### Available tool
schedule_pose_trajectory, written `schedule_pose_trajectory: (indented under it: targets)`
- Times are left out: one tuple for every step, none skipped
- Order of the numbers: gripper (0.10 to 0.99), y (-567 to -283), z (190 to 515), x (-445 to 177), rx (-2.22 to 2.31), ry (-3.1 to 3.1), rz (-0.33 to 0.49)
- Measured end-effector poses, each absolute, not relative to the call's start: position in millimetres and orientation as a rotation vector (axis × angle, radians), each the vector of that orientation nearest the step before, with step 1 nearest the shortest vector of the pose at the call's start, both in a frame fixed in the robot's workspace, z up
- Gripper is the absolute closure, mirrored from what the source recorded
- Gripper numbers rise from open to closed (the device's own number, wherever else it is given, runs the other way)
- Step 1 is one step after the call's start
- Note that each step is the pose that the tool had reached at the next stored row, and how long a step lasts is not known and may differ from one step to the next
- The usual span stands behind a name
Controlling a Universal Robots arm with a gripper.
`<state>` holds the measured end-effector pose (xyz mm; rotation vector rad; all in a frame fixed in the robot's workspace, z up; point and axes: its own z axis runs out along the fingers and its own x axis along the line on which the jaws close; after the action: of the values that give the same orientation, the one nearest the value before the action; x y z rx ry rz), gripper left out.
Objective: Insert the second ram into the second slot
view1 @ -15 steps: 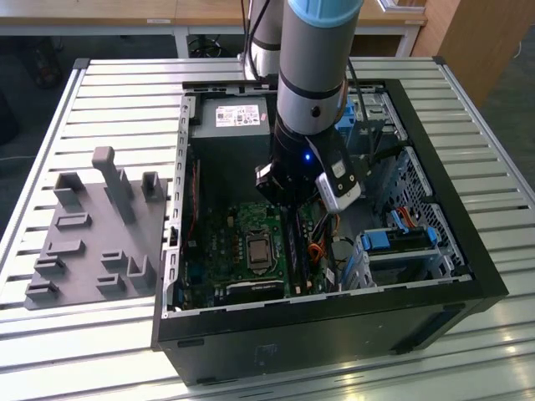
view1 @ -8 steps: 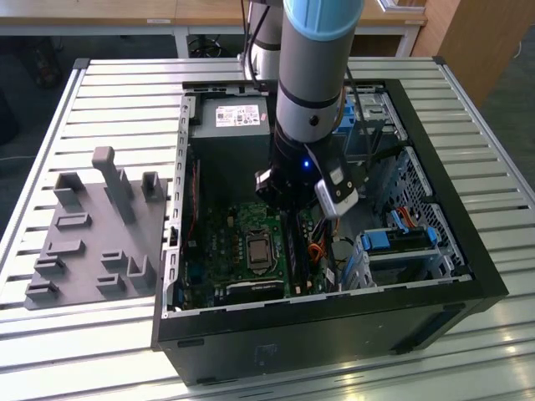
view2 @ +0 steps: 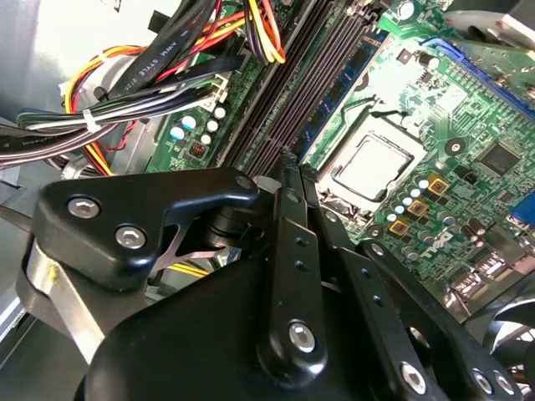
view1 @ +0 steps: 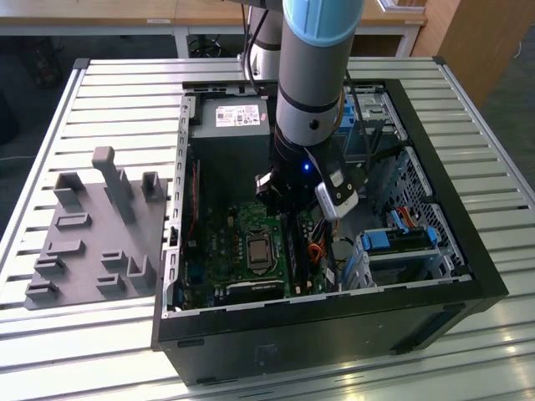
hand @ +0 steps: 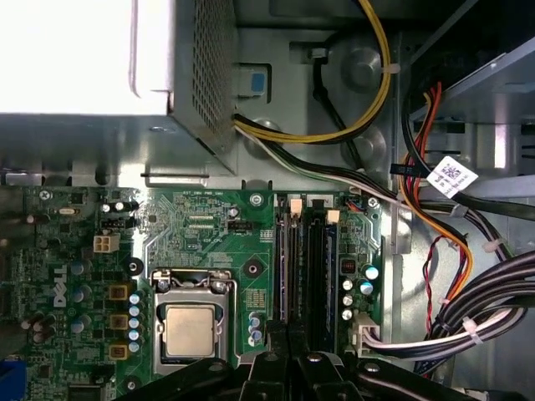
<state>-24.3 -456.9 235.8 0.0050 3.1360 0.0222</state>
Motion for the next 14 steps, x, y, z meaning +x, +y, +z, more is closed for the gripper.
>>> schedule_pose_trajectory:
  targets:
    - [0.965, -456.8, 235.7, -24.3, 0.005, 3.136, 0.022]
    - [0.965, -456.9, 235.6, -24.3, 0.005, 3.136, 0.023]
    - [0.965, -456.9, 235.6, -24.3, 0.005, 3.136, 0.023]
    - [0.965, -456.9, 235.6, -24.3, 0.005, 3.136, 0.023]
    - [0.965, -456.9, 235.6, -24.3, 0.005, 3.136, 0.023]
    - [0.965, -457.0, 235.6, -24.3, 0.005, 3.136, 0.023]
    - [0.965, -457.5, 235.5, -24.2, 0.005, 3.136, 0.023]
    - [0.965, -458.3, 235.4, -24.1, 0.005, 3.136, 0.023]
    - [0.965, -459.1, 235.2, -23.9, 0.005, 3.136, 0.023]
    - [0.965, -460.2, 234.9, -23.8, 0.006, 3.136, 0.023]
    - [0.965, -461.4, 234.7, -23.8, 0.009, 3.136, 0.023]
    - [0.965, -462.2, 234.5, -23.6, 0.012, 3.136, 0.023]
    - [0.965, -462.9, 234.4, -23.1, 0.015, 3.136, 0.022]
    - [0.965, -463.4, 234.1, -22.5, 0.017, 3.136, 0.022]
